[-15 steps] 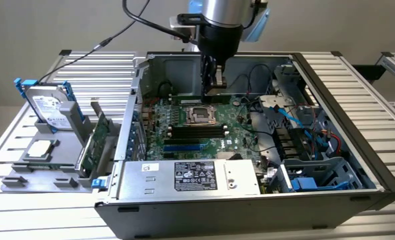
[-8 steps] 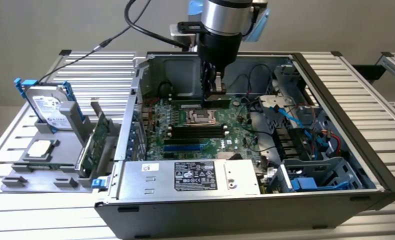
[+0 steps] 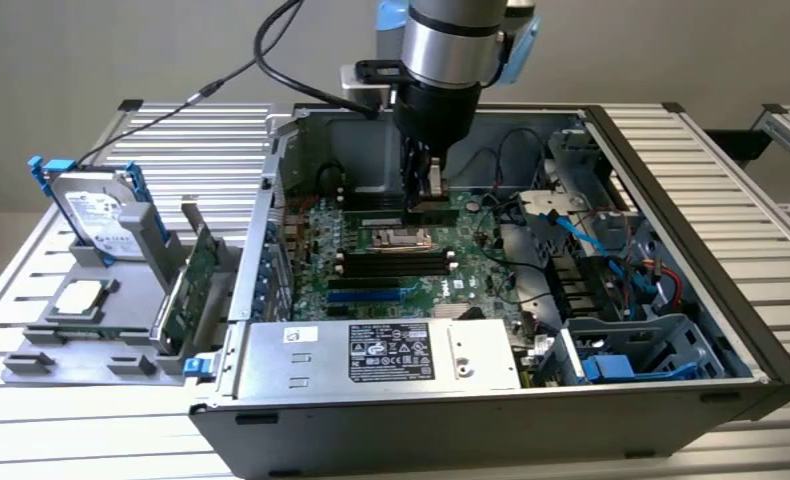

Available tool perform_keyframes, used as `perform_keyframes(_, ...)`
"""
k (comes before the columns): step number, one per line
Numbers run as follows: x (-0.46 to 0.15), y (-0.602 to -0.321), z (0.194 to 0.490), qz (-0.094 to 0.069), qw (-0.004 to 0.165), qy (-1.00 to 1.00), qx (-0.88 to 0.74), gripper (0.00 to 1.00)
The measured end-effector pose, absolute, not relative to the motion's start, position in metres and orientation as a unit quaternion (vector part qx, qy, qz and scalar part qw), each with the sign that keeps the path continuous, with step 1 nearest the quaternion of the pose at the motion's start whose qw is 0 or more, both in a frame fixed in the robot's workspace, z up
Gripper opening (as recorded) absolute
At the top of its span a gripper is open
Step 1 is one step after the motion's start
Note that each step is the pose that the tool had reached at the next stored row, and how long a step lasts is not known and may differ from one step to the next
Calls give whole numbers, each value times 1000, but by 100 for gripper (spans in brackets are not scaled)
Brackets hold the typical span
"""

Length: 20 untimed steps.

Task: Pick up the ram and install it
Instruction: 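Insert the ram into the slot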

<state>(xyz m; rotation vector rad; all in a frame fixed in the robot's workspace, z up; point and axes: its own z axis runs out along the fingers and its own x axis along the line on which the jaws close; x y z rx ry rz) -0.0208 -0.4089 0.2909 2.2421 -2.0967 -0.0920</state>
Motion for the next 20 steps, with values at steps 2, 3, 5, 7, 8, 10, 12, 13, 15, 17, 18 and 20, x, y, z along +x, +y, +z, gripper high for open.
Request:
perform_keyframes(2,-21,-409,287,-30,35,-682,730,14)
perform_keyframes(3,-21,-409,285,-30,35,-682,730,14)
perform_keyframes(5,-21,-409,282,-30,35,-682,730,14)
perform_keyframes(7,-21,-409,278,-30,35,-682,729,14)
perform_keyframes(8,-21,-409,276,-30,35,-682,729,14)
perform_keyframes(10,-21,-409,273,-30,35,-683,729,14)
perform_keyframes(12,-21,-409,269,-30,35,-683,729,14)
perform_keyframes(13,-21,-409,267,-30,35,-683,729,14)
perform_keyframes(15,-21,-409,264,-30,35,-684,728,14)
perform_keyframes(17,-21,-409,260,-30,35,-685,727,14)
perform_keyframes(18,-21,-409,258,-30,35,-686,726,14)
perform_keyframes(20,-21,-409,255,-30,35,-688,724,14)
